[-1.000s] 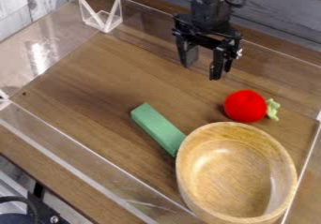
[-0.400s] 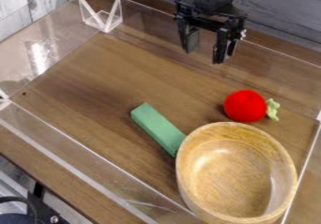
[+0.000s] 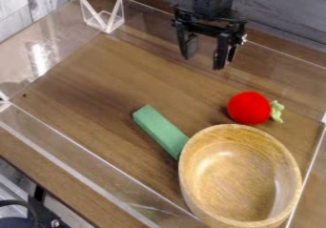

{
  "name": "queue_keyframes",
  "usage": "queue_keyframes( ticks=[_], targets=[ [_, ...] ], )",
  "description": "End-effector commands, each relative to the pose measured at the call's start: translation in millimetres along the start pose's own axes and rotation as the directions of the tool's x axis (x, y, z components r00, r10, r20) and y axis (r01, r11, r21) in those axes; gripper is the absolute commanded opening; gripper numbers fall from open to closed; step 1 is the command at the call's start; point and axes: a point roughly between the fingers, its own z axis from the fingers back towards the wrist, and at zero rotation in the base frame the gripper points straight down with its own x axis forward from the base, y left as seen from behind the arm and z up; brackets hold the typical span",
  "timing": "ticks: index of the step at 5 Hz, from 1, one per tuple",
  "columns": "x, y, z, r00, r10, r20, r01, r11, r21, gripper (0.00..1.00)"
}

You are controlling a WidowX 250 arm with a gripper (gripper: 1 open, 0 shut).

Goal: Move the red object to the right side of the table

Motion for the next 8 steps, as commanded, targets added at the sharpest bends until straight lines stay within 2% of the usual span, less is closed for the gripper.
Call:
queue_keyframes(
  ticks=[1,2,4,5,6,8],
  targets=[
    [4.4,-6.5,15.7,0.996,-0.075,0.055,0.074,0.997,0.017,1.00],
    [5.7,-9.0,14.2,0.993,-0.111,0.050,0.110,0.994,0.018,1.00],
    [1.2,-32.1,23.4,0.996,-0.070,0.050,0.069,0.997,0.028,1.00],
    [1.3,-15.8,24.7,0.998,-0.039,0.053,0.037,0.998,0.047,1.00],
    [2.8,-1.2,23.8,0.999,-0.007,0.054,0.004,0.999,0.051,1.00],
    [-2.8,7.5,22.5,0.995,0.067,0.075,-0.071,0.996,0.052,1.00]
  ],
)
